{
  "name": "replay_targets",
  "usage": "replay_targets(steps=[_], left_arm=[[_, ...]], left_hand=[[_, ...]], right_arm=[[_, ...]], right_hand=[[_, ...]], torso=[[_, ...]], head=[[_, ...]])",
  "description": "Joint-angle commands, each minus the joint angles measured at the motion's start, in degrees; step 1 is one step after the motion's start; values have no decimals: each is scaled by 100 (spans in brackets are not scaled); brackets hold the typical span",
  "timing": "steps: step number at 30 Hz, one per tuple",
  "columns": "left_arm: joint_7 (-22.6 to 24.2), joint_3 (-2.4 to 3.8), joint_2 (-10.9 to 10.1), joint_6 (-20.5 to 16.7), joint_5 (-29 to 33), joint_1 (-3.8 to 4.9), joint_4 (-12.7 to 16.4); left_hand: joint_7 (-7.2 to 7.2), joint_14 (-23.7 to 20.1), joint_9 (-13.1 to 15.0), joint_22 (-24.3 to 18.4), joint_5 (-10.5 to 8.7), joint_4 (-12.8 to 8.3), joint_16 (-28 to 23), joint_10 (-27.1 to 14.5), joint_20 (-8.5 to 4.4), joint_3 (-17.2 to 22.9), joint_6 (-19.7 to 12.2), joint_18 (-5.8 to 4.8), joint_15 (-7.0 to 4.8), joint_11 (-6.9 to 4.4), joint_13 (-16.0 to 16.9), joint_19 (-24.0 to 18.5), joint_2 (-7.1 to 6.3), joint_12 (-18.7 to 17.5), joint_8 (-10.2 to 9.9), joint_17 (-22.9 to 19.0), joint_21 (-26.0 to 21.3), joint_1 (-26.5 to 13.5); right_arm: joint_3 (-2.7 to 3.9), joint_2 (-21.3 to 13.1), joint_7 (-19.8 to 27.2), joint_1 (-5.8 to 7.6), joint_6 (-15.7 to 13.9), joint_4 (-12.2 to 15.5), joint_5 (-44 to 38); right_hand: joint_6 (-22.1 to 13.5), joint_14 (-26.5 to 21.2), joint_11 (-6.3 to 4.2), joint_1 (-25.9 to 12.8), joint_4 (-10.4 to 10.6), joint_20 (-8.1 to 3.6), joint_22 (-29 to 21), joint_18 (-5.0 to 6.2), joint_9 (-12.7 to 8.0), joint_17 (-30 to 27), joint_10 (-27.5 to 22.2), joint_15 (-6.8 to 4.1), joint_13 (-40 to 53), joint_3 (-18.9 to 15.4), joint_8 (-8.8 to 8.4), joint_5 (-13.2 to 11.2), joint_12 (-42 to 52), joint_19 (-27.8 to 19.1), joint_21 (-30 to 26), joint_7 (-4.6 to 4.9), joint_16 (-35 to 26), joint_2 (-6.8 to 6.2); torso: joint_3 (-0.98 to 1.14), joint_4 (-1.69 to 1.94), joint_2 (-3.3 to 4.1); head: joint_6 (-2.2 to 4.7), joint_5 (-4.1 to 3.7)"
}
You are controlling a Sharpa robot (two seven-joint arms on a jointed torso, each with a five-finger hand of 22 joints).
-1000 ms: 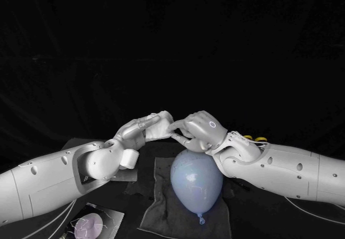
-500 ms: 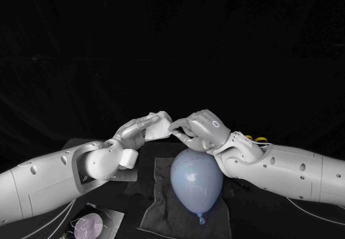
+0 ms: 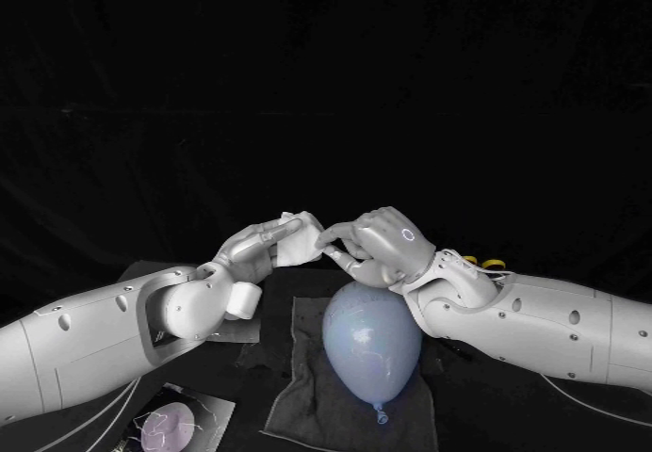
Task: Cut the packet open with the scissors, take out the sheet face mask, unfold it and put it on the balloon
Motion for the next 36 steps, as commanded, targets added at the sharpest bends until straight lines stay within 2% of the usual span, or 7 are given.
replay_targets(steps=[1,8,14,18,23,30,36], left_arm=[[103,8,20,-279,-760,12,6],[11,5,94,-915,-1647,12,-184],[-390,1,176,-1343,-2061,12,-435],[-715,-1,218,-1516,-2147,13,-555],[-950,-3,260,-1607,-2185,13,-697],[-834,-7,295,-1662,-2194,11,-774],[13,-6,277,-1574,-1952,6,-547]], left_hand=[[525,-57,-27,-16,-19,31,-45,-75,103,-104,24,-14,104,73,-5,-364,-105,-23,-41,-6,-205,-84],[646,-725,-90,-12,-23,187,-158,-362,402,-548,-161,-110,309,211,0,-1417,-320,-15,-85,-122,-484,-271],[716,-2297,-132,-91,-34,519,-185,-818,421,-1706,-420,-619,507,327,8,-3577,-219,17,-50,-422,-553,-35],[715,-2706,-155,-90,-20,1125,-202,-985,429,-2940,-592,-628,542,365,13,-3775,-33,57,37,-498,-547,452],[725,-2862,-158,-91,-20,1133,-213,-1064,428,-3463,-678,-632,564,365,11,-3839,-84,96,110,-526,-545,439],[728,-2924,-159,-86,-16,1139,-218,-1100,428,-3595,-711,-630,570,369,10,-3817,-158,112,142,-536,-534,402],[718,-2661,-149,-42,-26,1109,-154,-1089,419,-3389,-671,-593,557,363,18,-3501,175,182,238,-492,-442,602]], right_arm=[[21,-15,-272,31,2,75,-139],[66,-89,-617,171,375,256,-146],[115,-142,-1093,357,1388,412,-211],[134,-145,-1388,505,2129,454,-243],[142,-140,-1718,656,2802,486,-253],[151,-109,-2210,823,3744,514,-241],[154,-34,-2466,880,4309,487,-279]], right_hand=[[-20,587,1,-10,-10,-32,1382,-86,56,1510,43,-42,125,42,76,-7,58,415,34,-15,21,78],[-79,587,-5,-74,-58,-43,1386,-87,149,1510,95,-49,213,101,201,-7,136,418,37,-22,21,78],[-112,587,-10,-137,-64,-45,1372,-77,195,1510,91,-51,221,88,262,-7,130,394,-1,-32,21,67],[-121,587,-13,-150,-68,-46,1372,-77,208,1510,90,-53,223,85,281,-7,129,394,-2,-36,21,66],[-130,587,-16,-154,-75,-48,1374,-78,220,1510,110,-55,256,90,296,-7,164,396,2,-40,21,71],[-135,587,-20,-164,-83,-50,1377,-80,234,1510,120,-59,272,91,317,-7,178,401,10,-44,21,72],[-144,587,-25,-170,-98,-53,1376,-79,251,1510,124,-63,280,97,340,-7,183,399,6,-48,21,70]], torso=[[-4,5,-4],[-6,3,-12],[-3,3,-7],[-5,0,-4],[-6,0,-4],[-9,-1,-8],[-16,-6,3]], head=[[3,-6],[20,-22],[36,-30],[42,-37],[46,-56],[58,-86],[68,-93]])
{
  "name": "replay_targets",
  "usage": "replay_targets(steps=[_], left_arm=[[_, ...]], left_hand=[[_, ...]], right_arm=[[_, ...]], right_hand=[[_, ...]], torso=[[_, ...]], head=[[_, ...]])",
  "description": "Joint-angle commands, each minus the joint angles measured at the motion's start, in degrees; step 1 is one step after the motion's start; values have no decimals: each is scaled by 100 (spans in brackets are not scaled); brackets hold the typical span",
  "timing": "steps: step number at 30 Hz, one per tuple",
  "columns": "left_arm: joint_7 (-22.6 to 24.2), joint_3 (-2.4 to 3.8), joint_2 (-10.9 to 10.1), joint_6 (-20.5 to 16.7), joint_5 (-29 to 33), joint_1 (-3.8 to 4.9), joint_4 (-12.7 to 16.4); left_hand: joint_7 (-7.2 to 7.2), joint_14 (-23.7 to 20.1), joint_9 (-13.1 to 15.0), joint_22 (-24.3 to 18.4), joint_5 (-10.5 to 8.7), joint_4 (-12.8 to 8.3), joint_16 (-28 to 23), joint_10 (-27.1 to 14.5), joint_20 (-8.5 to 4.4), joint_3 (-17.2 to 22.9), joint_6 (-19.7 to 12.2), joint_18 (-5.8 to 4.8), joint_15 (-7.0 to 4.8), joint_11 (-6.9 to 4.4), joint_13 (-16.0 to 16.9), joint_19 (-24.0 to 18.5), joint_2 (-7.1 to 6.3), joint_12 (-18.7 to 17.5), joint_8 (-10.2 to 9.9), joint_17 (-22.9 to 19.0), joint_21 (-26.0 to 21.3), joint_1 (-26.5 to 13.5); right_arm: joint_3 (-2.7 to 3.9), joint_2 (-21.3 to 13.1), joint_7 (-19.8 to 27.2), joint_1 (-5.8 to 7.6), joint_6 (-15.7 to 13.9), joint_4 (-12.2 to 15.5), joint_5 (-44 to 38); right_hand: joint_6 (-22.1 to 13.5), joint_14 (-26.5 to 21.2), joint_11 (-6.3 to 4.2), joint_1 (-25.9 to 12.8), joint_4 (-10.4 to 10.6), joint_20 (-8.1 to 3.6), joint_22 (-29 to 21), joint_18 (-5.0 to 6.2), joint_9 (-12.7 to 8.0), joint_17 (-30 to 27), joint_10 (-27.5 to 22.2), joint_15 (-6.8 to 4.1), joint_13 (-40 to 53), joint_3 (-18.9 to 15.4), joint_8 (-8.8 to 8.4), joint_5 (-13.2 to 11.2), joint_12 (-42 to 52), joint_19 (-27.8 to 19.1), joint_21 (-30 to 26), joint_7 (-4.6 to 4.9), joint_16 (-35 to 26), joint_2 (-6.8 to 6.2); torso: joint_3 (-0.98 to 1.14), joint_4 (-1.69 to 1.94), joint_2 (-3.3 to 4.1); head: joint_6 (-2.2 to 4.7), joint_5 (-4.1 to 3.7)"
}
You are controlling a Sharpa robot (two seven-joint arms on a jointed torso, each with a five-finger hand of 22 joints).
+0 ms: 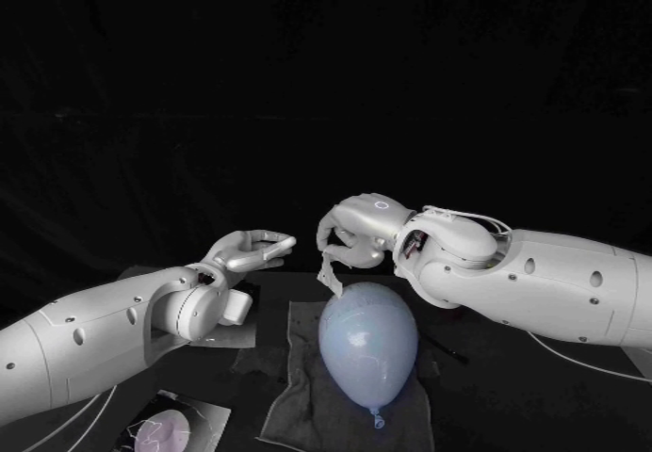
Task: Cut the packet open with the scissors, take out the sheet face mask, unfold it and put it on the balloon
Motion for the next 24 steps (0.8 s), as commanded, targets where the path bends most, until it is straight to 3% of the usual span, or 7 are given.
replay_targets(steps=[1,8,12,17,18,19,24], left_arm=[[936,8,-3,60,219,6,161],[1590,11,-68,429,298,2,429],[1473,11,-59,748,135,1,519],[1123,5,34,996,-76,-4,540],[1047,1,58,1001,-96,-6,524],[974,-3,83,992,-112,-7,503],[739,-18,172,842,-146,-13,389]], left_hand=[[774,308,14,20,1,-24,90,42,5,144,93,-26,-32,-33,15,152,244,73,76,62,60,152],[525,1422,-36,11,7,-43,411,537,-16,134,752,135,-204,-221,7,389,476,168,5,268,106,388],[684,1226,-180,-1,6,-28,313,426,5,-23,735,211,-160,-137,-17,427,435,-59,-366,227,89,338],[774,749,-322,-25,7,2,142,-327,7,-157,416,53,-78,-42,-46,263,185,-208,-864,140,26,104],[784,630,-349,-32,11,12,102,-524,6,-163,355,16,-64,-28,-57,180,35,-220,-975,119,-3,24],[788,551,-364,-36,12,18,76,-605,6,-168,333,-9,-54,-21,-59,121,-93,-221,-1042,105,-23,-28],[795,330,-403,-41,18,28,15,-794,8,-238,261,-55,-30,-4,-67,3,-322,-229,-1219,67,-59,-97]], right_arm=[[5,51,-439,19,831,-26,-136],[5,198,-673,31,1008,-153,-300],[5,241,-727,33,1011,-178,-337],[6,284,-783,33,852,-164,-406],[8,288,-798,34,803,-154,-423],[13,290,-817,36,758,-143,-441],[41,283,-878,67,619,-118,-487]], right_hand=[[1,608,-3,-54,-13,-54,1376,-80,197,1510,43,-44,294,13,21,17,22,401,-10,5,20,2],[-5,608,-5,-56,-22,-55,1378,-81,206,1510,44,-46,296,19,33,17,22,404,-6,4,20,4],[-7,608,-6,-57,-26,-56,1380,-82,210,1510,43,-47,295,22,39,17,20,406,-2,3,20,4],[-12,608,-7,-59,-34,-58,1385,-85,218,1510,49,-49,303,28,51,17,27,414,11,2,20,4],[-12,608,-7,-59,-34,-58,1385,-85,218,1510,49,-49,303,28,51,17,27,414,11,2,20,4],[-13,608,-8,-61,-37,-59,1391,-90,221,1510,49,-49,303,30,55,17,27,425,27,2,20,3],[-16,608,-9,-65,-45,-60,1403,-97,229,1510,55,-51,309,35,67,17,32,442,56,2,20,1]], torso=[[-5,-1,10],[0,7,10],[3,15,10],[1,-1,9],[1,-3,9],[3,-3,7],[8,-1,4]], head=[[5,-7],[10,-30],[5,-14],[10,-18],[13,-17],[19,-12],[36,-22]])
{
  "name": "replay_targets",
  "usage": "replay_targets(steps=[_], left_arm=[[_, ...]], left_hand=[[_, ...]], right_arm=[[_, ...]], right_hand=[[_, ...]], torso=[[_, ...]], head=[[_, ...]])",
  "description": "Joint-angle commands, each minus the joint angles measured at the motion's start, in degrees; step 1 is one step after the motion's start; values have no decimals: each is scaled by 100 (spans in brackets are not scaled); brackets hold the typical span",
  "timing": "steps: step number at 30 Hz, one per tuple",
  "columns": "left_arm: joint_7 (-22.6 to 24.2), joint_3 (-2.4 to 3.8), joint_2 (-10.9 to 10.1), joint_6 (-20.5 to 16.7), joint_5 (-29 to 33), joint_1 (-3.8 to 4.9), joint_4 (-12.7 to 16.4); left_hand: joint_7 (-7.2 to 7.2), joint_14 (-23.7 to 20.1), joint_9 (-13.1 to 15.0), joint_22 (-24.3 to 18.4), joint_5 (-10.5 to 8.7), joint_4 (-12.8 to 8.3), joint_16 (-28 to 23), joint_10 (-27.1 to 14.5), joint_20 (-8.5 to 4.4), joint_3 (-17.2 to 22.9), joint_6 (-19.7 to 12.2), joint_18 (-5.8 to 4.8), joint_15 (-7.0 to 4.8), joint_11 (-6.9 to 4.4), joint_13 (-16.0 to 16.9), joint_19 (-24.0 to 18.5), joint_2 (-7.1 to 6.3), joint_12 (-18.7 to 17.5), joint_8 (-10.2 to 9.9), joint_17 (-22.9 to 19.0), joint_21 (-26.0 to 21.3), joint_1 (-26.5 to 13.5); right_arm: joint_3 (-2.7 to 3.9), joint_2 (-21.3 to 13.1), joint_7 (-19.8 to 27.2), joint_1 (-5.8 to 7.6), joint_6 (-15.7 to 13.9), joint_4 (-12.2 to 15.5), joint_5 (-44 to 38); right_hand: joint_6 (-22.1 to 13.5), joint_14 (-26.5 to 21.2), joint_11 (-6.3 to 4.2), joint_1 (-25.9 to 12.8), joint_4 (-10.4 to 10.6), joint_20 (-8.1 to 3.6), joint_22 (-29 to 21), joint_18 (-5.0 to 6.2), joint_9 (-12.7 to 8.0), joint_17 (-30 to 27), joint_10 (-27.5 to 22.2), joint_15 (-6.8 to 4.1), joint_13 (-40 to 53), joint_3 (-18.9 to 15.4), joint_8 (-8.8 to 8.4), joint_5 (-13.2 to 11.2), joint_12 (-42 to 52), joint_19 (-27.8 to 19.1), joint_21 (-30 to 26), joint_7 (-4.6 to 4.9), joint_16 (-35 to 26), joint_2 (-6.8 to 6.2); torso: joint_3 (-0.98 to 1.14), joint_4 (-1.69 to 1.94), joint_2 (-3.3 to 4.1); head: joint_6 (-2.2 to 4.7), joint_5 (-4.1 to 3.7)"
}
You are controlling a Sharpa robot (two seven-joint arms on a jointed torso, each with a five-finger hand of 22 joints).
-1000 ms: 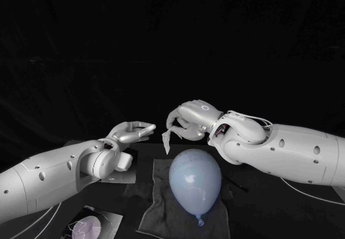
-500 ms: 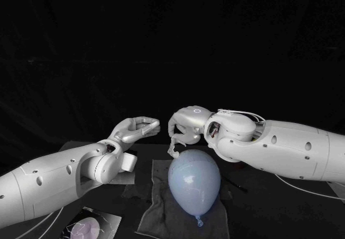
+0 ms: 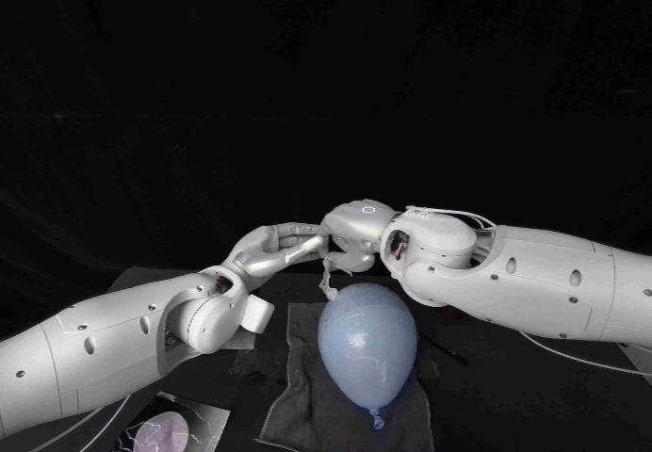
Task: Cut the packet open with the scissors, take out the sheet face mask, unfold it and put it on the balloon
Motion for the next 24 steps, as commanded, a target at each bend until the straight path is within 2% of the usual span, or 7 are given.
replay_targets(steps=[1,5,8,11,13,19,24], left_arm=[[-337,-2,58,63,-155,-2,-88],[-456,-7,104,-87,-165,-5,-172],[-563,-9,125,-157,-229,-6,-203],[-661,-10,151,-214,-347,-7,-219],[-702,-10,175,-252,-399,-8,-230],[-706,-11,240,-261,-451,-8,-243],[-704,-11,291,-217,-463,-8,-247]], left_hand=[[776,-114,-20,-11,19,1,-35,-99,2,-61,-56,-107,11,7,-9,-79,-112,-39,-90,-19,-34,-5],[777,-263,-45,-1,22,0,-59,-246,0,-100,-131,-105,28,17,-17,-32,-175,-48,-207,-44,-25,69],[776,-204,-45,29,20,-4,-38,-224,-8,-53,-93,-67,22,15,-10,176,-131,-36,-223,-33,28,187],[769,130,-39,92,18,-7,42,-24,-25,13,-1,77,-10,0,9,692,-105,-11,-243,26,177,331],[766,256,-31,91,15,-13,68,237,-20,86,63,127,-24,-9,31,778,-43,20,-236,48,200,412],[759,577,21,33,8,-25,133,660,-4,242,398,107,-59,-36,59,557,119,77,-95,103,115,498],[753,627,44,31,7,-27,139,826,-5,271,546,94,-67,-46,69,538,170,99,-32,111,101,484]], right_arm=[[24,-8,-185,42,-174,20,-207],[52,-36,-213,79,-214,46,-218],[82,-41,-227,94,-226,63,-229],[119,-34,-240,105,-227,74,-241],[139,-18,-246,113,-218,66,-247],[159,67,-243,128,-168,-17,-247],[164,162,-227,132,-127,-114,-247]], right_hand=[[24,607,-7,-66,-28,-29,1405,-97,223,1505,55,-50,307,20,32,29,33,430,58,22,20,2],[23,607,-8,-70,-33,-30,1410,-100,229,1505,56,-51,307,24,40,29,33,437,70,21,20,0],[21,607,-8,-73,-37,-31,1410,-100,233,1505,57,-52,307,27,47,29,32,438,71,21,20,-1],[20,607,-9,-73,-39,-32,1413,-102,234,1505,57,-52,307,28,49,29,31,442,77,20,20,-1],[19,607,-9,-74,-42,-32,1413,-102,237,1505,61,-52,312,31,53,29,36,443,78,20,20,-2],[16,607,-10,-78,-47,-33,1415,-103,243,1505,65,-53,318,35,61,29,42,445,81,19,20,-6],[15,607,-11,-80,-49,-34,1415,-104,245,1505,65,-54,317,37,65,29,40,446,83,19,20,-7]], torso=[[5,-1,-5],[5,-1,-2],[7,-4,-3],[9,2,-1],[7,0,-2],[4,-3,0],[4,5,0]], head=[[17,-9],[26,-11],[23,-6],[24,-11],[30,-11],[33,-19],[23,-22]])
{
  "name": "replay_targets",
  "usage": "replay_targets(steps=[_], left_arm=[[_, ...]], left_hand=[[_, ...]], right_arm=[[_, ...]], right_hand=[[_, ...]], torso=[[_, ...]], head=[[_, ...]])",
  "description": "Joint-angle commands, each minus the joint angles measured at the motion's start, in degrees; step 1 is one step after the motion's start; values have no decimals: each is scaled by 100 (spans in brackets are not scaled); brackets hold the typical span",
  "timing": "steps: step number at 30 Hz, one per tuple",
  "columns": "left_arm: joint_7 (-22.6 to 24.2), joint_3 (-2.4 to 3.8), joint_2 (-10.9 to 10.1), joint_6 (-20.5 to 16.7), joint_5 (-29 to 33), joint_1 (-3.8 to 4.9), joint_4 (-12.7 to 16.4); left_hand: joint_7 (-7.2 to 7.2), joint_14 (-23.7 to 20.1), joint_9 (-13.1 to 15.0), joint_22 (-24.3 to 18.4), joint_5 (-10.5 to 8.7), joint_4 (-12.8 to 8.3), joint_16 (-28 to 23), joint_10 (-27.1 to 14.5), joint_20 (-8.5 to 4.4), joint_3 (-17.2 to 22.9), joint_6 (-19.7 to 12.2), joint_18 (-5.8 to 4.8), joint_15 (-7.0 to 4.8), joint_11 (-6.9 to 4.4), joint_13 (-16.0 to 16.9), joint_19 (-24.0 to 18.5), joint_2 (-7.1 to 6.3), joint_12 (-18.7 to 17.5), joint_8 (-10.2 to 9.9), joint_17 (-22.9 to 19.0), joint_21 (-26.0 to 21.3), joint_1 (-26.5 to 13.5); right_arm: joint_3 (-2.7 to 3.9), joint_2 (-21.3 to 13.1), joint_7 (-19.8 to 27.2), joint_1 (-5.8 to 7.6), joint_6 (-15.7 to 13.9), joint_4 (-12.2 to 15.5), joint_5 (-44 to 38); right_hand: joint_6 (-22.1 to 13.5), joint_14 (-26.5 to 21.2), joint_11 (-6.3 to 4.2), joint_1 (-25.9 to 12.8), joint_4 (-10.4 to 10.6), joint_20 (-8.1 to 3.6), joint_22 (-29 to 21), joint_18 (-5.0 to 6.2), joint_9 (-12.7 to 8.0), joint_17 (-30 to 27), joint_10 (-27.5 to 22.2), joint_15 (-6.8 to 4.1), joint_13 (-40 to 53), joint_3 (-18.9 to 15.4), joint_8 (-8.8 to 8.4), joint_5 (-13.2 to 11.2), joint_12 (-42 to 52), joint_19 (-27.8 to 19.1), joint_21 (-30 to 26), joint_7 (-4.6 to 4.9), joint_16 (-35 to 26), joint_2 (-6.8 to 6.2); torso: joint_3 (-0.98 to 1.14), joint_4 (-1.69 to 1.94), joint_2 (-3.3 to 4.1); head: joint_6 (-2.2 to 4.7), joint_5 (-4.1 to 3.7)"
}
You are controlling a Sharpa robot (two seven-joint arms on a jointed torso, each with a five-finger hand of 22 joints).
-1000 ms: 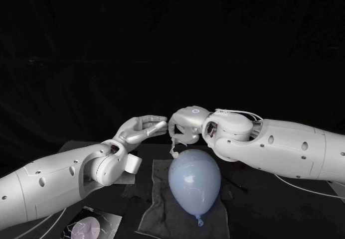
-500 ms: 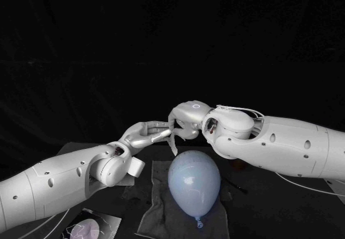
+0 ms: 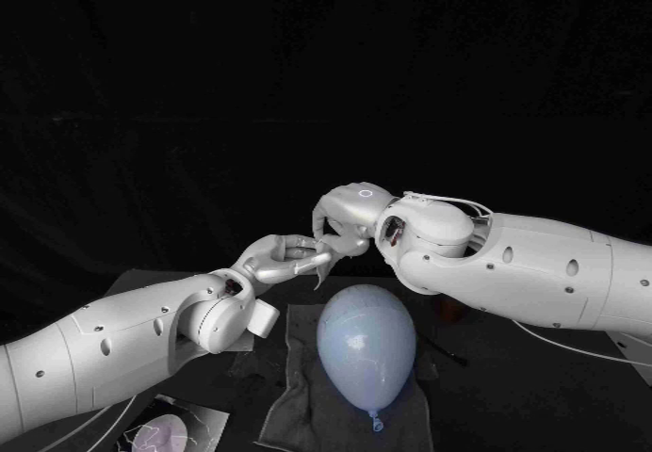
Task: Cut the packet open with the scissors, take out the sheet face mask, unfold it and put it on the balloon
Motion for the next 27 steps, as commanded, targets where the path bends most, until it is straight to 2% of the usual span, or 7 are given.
replay_targets(steps=[1,8,13,17,18,22,27], left_arm=[[-34,6,40,3,-103,3,7],[-41,6,91,-38,-119,3,-29],[-18,6,90,-48,-121,4,-38],[33,6,78,-45,-97,4,-39],[42,6,76,-45,-86,4,-40],[43,6,67,-41,-63,4,-40],[25,6,60,-64,-35,5,-42]], left_hand=[[680,39,7,-5,7,6,31,31,1,30,40,-2,7,4,5,-29,64,15,28,6,-33,-20],[673,267,22,-3,5,4,72,118,0,43,147,-11,-11,-9,4,-24,100,21,52,43,-39,-64],[596,568,66,6,3,-44,165,409,-2,206,402,-21,-83,-90,13,32,432,88,109,97,-33,55],[424,742,98,31,6,-150,231,719,-10,513,691,31,-184,-230,11,263,809,140,155,129,21,475],[361,915,98,122,16,-178,314,819,-35,688,797,127,-248,-287,6,1018,955,147,155,164,194,653],[279,1249,81,193,4,-145,437,1140,-60,1313,1153,477,-372,-387,-20,1572,1050,83,113,228,462,1042],[170,1654,144,268,16,-70,576,1623,-291,2068,1508,490,-514,-521,-13,2063,1005,58,174,321,723,1105]], right_arm=[[8,57,-29,8,44,-60,-112],[9,125,3,14,13,-142,-239],[9,140,72,22,84,-220,-265],[9,136,159,31,161,-267,-219],[8,133,177,33,168,-276,-206],[8,114,235,39,148,-300,-136],[6,98,291,46,82,-343,23]], right_hand=[[32,587,7,-66,-18,-34,1411,-101,210,1509,42,-35,312,9,31,39,19,442,21,17,29,8],[29,587,6,-68,-22,-35,1414,-103,213,1509,43,-35,313,13,36,39,19,446,29,16,29,6],[26,587,5,-76,-24,-36,1407,-99,219,1509,47,-35,319,15,44,38,24,436,12,14,29,-1],[20,587,5,-94,-22,-38,1396,-91,227,1509,39,-33,307,16,56,37,7,418,-18,11,29,-10],[18,587,5,-97,-21,-38,1392,-88,228,1509,25,-33,287,16,58,37,-17,411,-30,11,29,-12],[-1,586,4,-117,-10,-38,1386,-84,234,1504,5,-33,258,24,64,37,-56,402,-45,7,24,-11],[-126,570,11,-170,1,-40,1359,-65,242,1456,-75,-33,154,34,53,36,-198,357,-120,21,-22,-81]], torso=[[-3,5,3],[-3,1,1],[-5,2,2],[-1,3,1],[-1,2,1],[1,1,3],[2,2,2]], head=[[-9,1],[-11,-12],[-10,-30],[-13,-30],[-14,-27],[-13,-30],[-11,-22]])
